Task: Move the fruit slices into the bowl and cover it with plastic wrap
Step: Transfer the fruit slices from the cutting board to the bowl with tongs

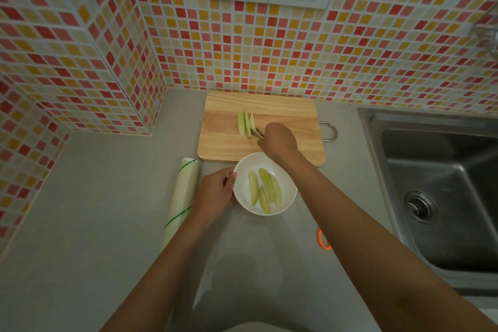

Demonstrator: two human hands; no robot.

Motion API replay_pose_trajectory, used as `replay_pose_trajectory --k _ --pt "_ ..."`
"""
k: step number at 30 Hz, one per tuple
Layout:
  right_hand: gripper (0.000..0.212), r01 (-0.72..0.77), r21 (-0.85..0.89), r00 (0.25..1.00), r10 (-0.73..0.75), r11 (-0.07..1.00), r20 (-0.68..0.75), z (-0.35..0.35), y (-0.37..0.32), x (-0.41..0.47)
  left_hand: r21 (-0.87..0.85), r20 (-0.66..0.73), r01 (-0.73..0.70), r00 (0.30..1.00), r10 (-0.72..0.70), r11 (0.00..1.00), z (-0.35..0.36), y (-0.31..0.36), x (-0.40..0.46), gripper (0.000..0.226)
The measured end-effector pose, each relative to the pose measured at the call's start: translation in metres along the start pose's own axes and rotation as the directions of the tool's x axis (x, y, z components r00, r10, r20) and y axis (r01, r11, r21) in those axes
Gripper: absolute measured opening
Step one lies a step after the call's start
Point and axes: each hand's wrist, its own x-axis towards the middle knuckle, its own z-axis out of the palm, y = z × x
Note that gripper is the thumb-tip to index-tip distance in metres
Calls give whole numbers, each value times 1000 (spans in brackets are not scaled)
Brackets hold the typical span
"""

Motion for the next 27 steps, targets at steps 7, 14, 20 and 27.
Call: replay_pose_trajectory --k 7,14,20,27 --pt "47 13 219 996 6 976 -85 -16 27 -71 -23 7 1 1000 -1 1000 0 -1 1 27" --pt "29 -10 70 996 3 997 93 6 50 -145 -24 -6 6 1000 -6 1000 2 -1 2 26" --pt "34 19 29 999 -18 999 -37 -13 29 -112 -22 -7 -1 1000 1 1000 1 0 1 27" --pt "36 23 36 999 -22 999 -33 -5 -14 -16 -48 3 12 1000 -12 999 0 0 1 27"
